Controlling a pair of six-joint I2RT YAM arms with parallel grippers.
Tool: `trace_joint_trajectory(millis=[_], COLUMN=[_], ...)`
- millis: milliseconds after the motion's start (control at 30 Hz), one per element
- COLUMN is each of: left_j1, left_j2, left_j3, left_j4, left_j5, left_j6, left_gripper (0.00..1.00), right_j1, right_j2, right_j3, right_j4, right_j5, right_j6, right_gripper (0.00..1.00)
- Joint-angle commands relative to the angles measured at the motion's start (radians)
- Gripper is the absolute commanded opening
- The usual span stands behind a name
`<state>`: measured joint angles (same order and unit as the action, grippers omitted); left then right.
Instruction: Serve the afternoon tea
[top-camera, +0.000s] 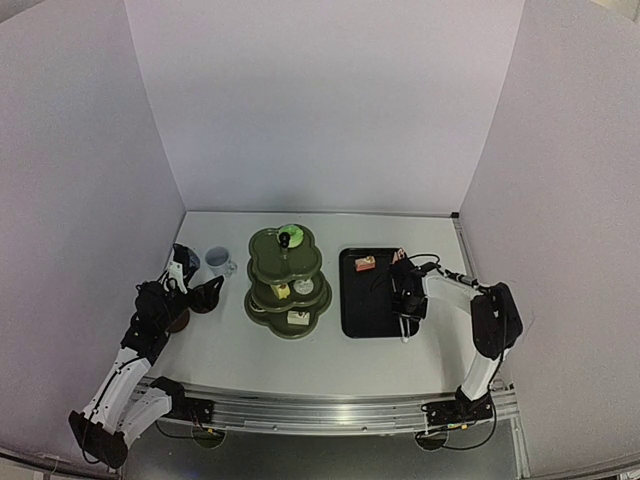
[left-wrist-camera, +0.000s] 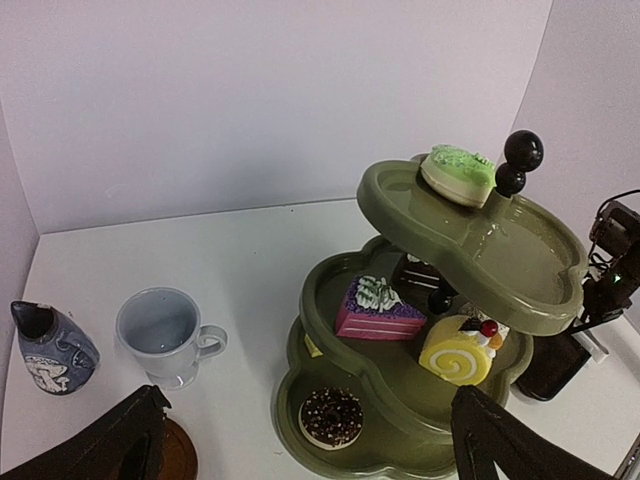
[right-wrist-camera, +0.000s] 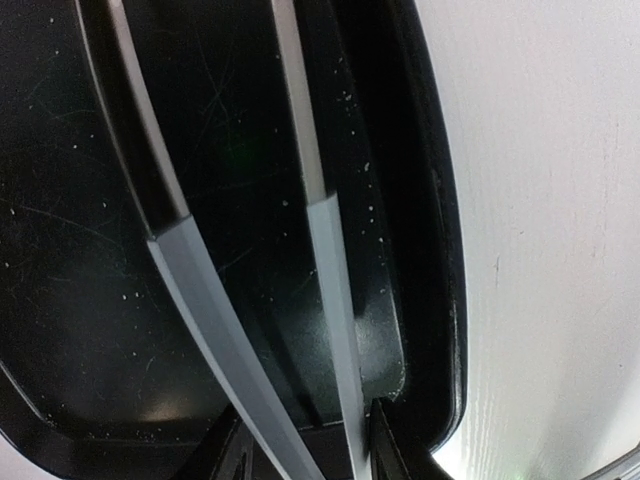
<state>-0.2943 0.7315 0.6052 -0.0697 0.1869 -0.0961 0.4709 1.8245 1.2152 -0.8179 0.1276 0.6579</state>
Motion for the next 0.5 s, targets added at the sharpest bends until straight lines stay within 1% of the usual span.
trace_joint_trajectory(millis=[0, 467], left_j1=[0.001, 0.001], left_j2=[-0.012, -0.012], left_j3=[-0.006, -0.013], left_j4=[0.026, 0.032], left_j5=[-0.016, -0.024], left_j6=[0.021, 0.024], left_gripper=[1.00, 1.00], right_j1=[-0.001, -0.001], right_j2=[0.043, 0.139], right_j3=[0.019, 0.118], right_j4=[0.022, 0.031], right_j5=[0.009, 0.032], right_j6=[0.033, 0.057], right_gripper=[0.38, 0.40])
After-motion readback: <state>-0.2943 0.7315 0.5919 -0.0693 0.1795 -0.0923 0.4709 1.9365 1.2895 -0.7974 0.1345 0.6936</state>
